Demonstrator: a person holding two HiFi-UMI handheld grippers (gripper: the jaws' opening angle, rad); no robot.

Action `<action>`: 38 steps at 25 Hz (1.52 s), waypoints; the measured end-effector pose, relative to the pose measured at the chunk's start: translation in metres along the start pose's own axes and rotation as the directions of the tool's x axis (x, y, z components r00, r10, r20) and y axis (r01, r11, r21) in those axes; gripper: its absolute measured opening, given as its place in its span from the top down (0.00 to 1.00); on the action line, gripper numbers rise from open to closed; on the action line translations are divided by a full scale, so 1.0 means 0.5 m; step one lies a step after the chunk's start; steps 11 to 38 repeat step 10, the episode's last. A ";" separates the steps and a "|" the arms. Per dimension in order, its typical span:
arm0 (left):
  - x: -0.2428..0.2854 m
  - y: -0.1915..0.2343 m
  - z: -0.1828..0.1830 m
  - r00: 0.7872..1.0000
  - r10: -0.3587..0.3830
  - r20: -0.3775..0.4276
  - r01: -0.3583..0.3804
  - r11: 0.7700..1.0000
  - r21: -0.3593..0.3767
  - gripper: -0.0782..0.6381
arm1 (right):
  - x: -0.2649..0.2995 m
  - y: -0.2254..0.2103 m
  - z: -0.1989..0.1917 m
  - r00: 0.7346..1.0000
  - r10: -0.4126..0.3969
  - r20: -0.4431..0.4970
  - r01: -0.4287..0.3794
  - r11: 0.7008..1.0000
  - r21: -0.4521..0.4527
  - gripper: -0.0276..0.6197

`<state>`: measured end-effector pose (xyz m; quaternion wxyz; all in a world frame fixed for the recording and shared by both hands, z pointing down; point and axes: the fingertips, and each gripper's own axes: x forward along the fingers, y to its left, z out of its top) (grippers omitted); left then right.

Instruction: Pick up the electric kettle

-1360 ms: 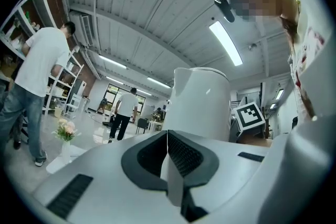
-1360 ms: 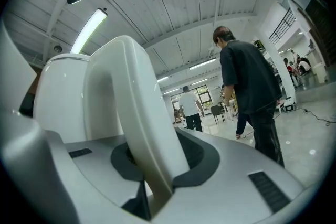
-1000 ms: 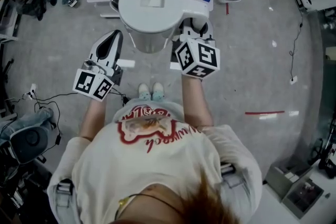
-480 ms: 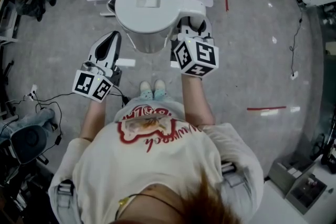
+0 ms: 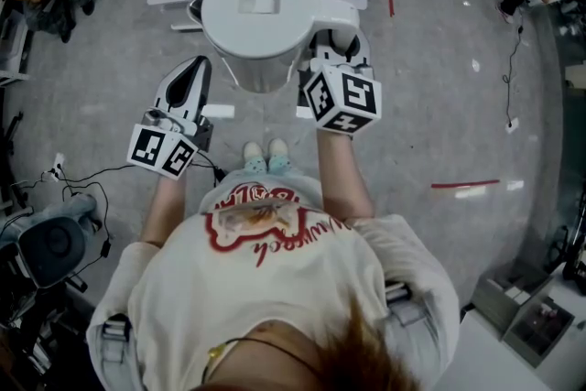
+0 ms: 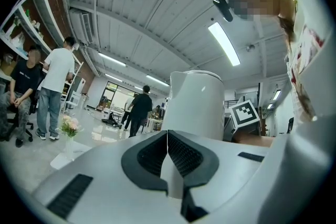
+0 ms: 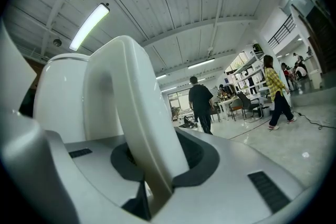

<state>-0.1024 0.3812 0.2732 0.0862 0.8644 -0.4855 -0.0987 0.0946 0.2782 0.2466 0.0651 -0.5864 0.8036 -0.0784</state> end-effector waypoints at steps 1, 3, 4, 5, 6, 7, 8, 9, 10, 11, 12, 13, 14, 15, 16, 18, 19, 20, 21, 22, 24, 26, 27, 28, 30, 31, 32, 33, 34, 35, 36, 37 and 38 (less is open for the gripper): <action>0.001 0.000 0.000 1.000 -0.002 0.001 0.002 1.000 -0.003 0.87 | 0.000 -0.001 0.000 1.000 -0.002 0.000 0.002 1.000 -0.003 0.83; 0.001 0.001 -0.001 1.000 -0.005 0.004 0.005 1.000 -0.009 0.87 | 0.001 -0.002 -0.002 1.000 -0.005 -0.002 0.005 1.000 -0.008 0.83; 0.002 0.002 -0.002 1.000 -0.005 0.004 0.005 1.000 -0.011 0.87 | 0.003 -0.002 -0.003 1.000 -0.006 -0.003 0.006 1.000 -0.009 0.83; 0.003 0.004 -0.003 1.000 -0.006 0.004 0.006 1.000 -0.012 0.87 | 0.005 -0.002 -0.005 1.000 -0.007 -0.004 0.007 1.000 -0.010 0.83; 0.004 0.006 -0.003 1.000 -0.005 0.004 0.005 1.000 -0.012 0.87 | 0.007 -0.003 -0.006 1.000 -0.007 -0.005 0.007 1.000 -0.010 0.83; 0.005 0.008 -0.004 1.000 -0.004 0.003 0.004 1.000 -0.013 0.87 | 0.010 -0.003 -0.007 1.000 -0.007 -0.006 0.007 1.000 -0.010 0.83; 0.006 0.011 -0.003 1.000 -0.003 0.004 0.003 1.000 -0.015 0.87 | 0.012 -0.003 -0.007 1.000 -0.007 -0.006 0.007 1.000 -0.009 0.83; 0.007 0.014 -0.003 1.000 -0.001 0.005 0.001 1.000 -0.017 0.87 | 0.015 -0.003 -0.007 1.000 -0.006 -0.007 0.006 1.000 -0.010 0.83; 0.008 0.017 -0.002 1.000 0.001 0.006 -0.001 1.000 -0.019 0.87 | 0.017 -0.003 -0.007 1.000 -0.006 -0.007 0.006 1.000 -0.010 0.83; 0.008 0.017 -0.002 1.000 0.001 0.006 -0.001 1.000 -0.019 0.87 | 0.017 -0.003 -0.007 1.000 -0.006 -0.007 0.006 1.000 -0.010 0.83; 0.008 0.017 -0.002 1.000 0.001 0.006 -0.001 1.000 -0.019 0.87 | 0.017 -0.003 -0.007 1.000 -0.006 -0.007 0.006 1.000 -0.010 0.83; 0.008 0.017 -0.002 1.000 0.001 0.006 -0.001 1.000 -0.019 0.87 | 0.017 -0.003 -0.007 1.000 -0.006 -0.007 0.006 1.000 -0.010 0.83; 0.008 0.017 -0.002 1.000 0.001 0.006 -0.001 1.000 -0.019 0.87 | 0.017 -0.003 -0.007 1.000 -0.006 -0.007 0.006 1.000 -0.010 0.83; 0.008 0.017 -0.002 1.000 0.001 0.006 -0.001 1.000 -0.019 0.87 | 0.017 -0.003 -0.007 1.000 -0.006 -0.007 0.006 1.000 -0.010 0.83; 0.008 0.017 -0.002 1.000 0.001 0.006 -0.001 1.000 -0.019 0.87 | 0.017 -0.003 -0.007 1.000 -0.006 -0.007 0.006 1.000 -0.010 0.83; 0.008 0.017 -0.002 1.000 0.001 0.006 -0.001 1.000 -0.019 0.87 | 0.017 -0.003 -0.007 1.000 -0.006 -0.007 0.006 1.000 -0.010 0.83; 0.008 0.017 -0.002 1.000 0.001 0.006 -0.001 1.000 -0.019 0.87 | 0.017 -0.003 -0.007 1.000 -0.006 -0.007 0.006 1.000 -0.010 0.83; 0.008 0.017 -0.002 1.000 0.001 0.006 -0.001 1.000 -0.019 0.87 | 0.017 -0.003 -0.007 1.000 -0.006 -0.007 0.006 1.000 -0.010 0.83; 0.008 0.017 -0.002 1.000 0.001 0.006 -0.001 1.000 -0.019 0.87 | 0.017 -0.003 -0.007 1.000 -0.006 -0.007 0.006 1.000 -0.010 0.83; 0.008 0.017 -0.002 1.000 0.001 0.006 -0.001 1.000 -0.019 0.87 | 0.017 -0.003 -0.007 1.000 -0.006 -0.007 0.006 1.000 -0.010 0.83; 0.008 0.017 -0.002 1.000 0.001 0.006 -0.001 1.000 -0.019 0.87 | 0.017 -0.003 -0.007 1.000 -0.006 -0.007 0.006 1.000 -0.010 0.83; 0.008 0.017 -0.002 1.000 0.001 0.006 -0.001 1.000 -0.019 0.87 | 0.017 -0.003 -0.007 1.000 -0.006 -0.007 0.006 1.000 -0.010 0.83; 0.008 0.017 -0.002 1.000 0.001 0.006 -0.001 1.000 -0.019 0.87 | 0.017 -0.003 -0.007 1.000 -0.006 -0.007 0.006 1.000 -0.010 0.83; 0.008 0.017 -0.002 1.000 0.001 0.006 -0.001 1.000 -0.019 0.87 | 0.017 -0.003 -0.007 1.000 -0.006 -0.007 0.006 1.000 -0.010 0.83; 0.008 0.017 -0.002 1.000 0.001 0.006 -0.001 1.000 -0.019 0.87 | 0.017 -0.003 -0.007 1.000 -0.006 -0.007 0.006 1.000 -0.010 0.83; 0.008 0.017 -0.002 1.000 0.001 0.006 -0.001 1.000 -0.019 0.87 | 0.017 -0.003 -0.007 1.000 -0.006 -0.007 0.006 1.000 -0.010 0.83; 0.008 0.017 -0.002 1.000 0.001 0.006 -0.001 1.000 -0.019 0.87 | 0.017 -0.003 -0.007 1.000 -0.006 -0.007 0.006 1.000 -0.010 0.83; 0.008 0.017 -0.002 1.000 0.001 0.006 -0.001 1.000 -0.019 0.87 | 0.017 -0.003 -0.007 1.000 -0.006 -0.007 0.006 1.000 -0.010 0.83; 0.008 0.017 -0.002 1.000 0.001 0.006 -0.001 1.000 -0.019 0.87 | 0.017 -0.003 -0.007 1.000 -0.006 -0.007 0.006 1.000 -0.010 0.83; 0.008 0.017 -0.002 1.000 0.001 0.006 -0.001 1.000 -0.019 0.87 | 0.017 -0.003 -0.007 1.000 -0.006 -0.007 0.006 1.000 -0.010 0.83; 0.008 0.017 -0.002 1.000 0.001 0.006 -0.001 1.000 -0.019 0.87 | 0.017 -0.003 -0.007 1.000 -0.006 -0.007 0.006 1.000 -0.010 0.83; 0.008 0.017 -0.002 1.000 0.001 0.006 -0.001 1.000 -0.019 0.87 | 0.017 -0.003 -0.007 1.000 -0.006 -0.007 0.006 1.000 -0.010 0.83; 0.008 0.017 -0.002 1.000 0.001 0.006 -0.001 1.000 -0.019 0.87 | 0.017 -0.003 -0.007 1.000 -0.006 -0.007 0.006 1.000 -0.010 0.83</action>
